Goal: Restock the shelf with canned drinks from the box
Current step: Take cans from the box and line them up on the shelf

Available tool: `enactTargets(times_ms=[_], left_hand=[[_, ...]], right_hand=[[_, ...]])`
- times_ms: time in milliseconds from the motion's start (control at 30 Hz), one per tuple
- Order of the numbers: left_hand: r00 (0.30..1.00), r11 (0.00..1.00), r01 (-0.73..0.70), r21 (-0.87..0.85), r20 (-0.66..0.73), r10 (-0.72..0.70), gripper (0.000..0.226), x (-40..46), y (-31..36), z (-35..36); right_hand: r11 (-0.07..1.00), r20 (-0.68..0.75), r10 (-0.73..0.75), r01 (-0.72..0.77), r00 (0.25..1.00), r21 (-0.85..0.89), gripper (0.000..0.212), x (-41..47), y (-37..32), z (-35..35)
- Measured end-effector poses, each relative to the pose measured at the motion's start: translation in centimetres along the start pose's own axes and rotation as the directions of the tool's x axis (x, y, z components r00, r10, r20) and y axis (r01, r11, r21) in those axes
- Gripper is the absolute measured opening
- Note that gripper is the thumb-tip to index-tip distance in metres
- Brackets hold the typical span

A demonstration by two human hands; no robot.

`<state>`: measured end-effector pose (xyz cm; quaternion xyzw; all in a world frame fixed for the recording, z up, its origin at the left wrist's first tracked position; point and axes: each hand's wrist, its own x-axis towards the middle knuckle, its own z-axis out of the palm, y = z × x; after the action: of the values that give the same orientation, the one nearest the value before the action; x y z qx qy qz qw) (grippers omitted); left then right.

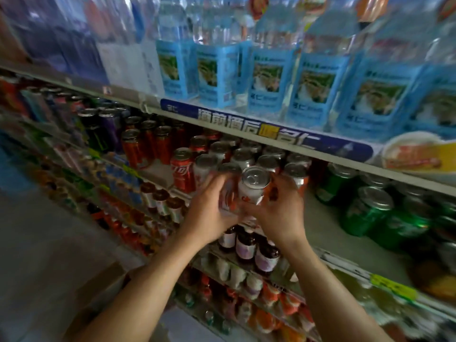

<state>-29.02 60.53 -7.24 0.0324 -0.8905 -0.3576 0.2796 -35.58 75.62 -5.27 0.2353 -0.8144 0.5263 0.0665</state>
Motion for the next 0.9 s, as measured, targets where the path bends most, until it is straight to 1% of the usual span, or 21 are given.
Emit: enactTargets(times_ms=[67, 133, 167, 233, 300, 400, 567, 767, 900], left_hand=[[1.000, 0.987, -0.021, 0.157, -0.004, 0.022, 0.079, 0.7, -0.7, -0.4], [1.000, 0.956, -0.027, 0.292, 0.021, 0.022, 0.077, 1.2, -1.2, -0.7], [0.999, 0.939, -0.039, 0.340, 0.038, 0.028, 0.075, 1.5, -1.3, -0.8], [0.998, 0.922, -0.058, 0.383, 0.057, 0.039, 0.069, 1.8, -1.5, -0.9], [0.997, 0.917, -0.063, 0.393, 0.061, 0.042, 0.065, 2.1, -1.7, -1.1], [0.995, 0.920, -0.078, 0.383, 0.083, 0.050, 0.062, 2.4, -2.1, -1.4], [0.993, 0.920, -0.097, 0.380, 0.105, 0.061, 0.064, 2.2, -2.4, -1.7], [0.991, 0.929, -0.104, 0.356, 0.115, 0.067, 0.067, 1.8, -2.5, -1.6], [0.990, 0.933, -0.114, 0.340, 0.117, 0.078, 0.060, 1.6, -2.8, -1.5]], right_hand=[[0.999, -0.026, 0.051, -0.051, 0.998, 0.015, 0.054, 0.6, 0.9, 0.2], [0.997, -0.041, 0.074, -0.072, 0.996, 0.037, 0.054, 1.0, 1.8, 0.7], [0.996, -0.053, 0.079, -0.077, 0.995, 0.051, 0.054, 1.1, 2.2, 0.9], [0.996, -0.061, 0.083, -0.081, 0.995, 0.045, 0.053, 1.1, 2.7, 1.5], [0.997, -0.060, 0.080, -0.078, 0.995, 0.027, 0.054, 1.0, 3.2, 2.0], [0.997, -0.076, 0.075, -0.074, 0.994, 0.009, 0.062, 0.7, 3.6, 2.6], [0.997, -0.090, 0.080, -0.078, 0.993, 0.024, 0.069, 0.3, 3.6, 2.8], [0.997, -0.095, 0.041, -0.034, 0.995, 0.074, 0.075, -0.2, 3.8, 3.2], [0.999, -0.068, 0.020, -0.022, 0.998, -0.032, 0.082, -0.7, 3.8, 3.2]])
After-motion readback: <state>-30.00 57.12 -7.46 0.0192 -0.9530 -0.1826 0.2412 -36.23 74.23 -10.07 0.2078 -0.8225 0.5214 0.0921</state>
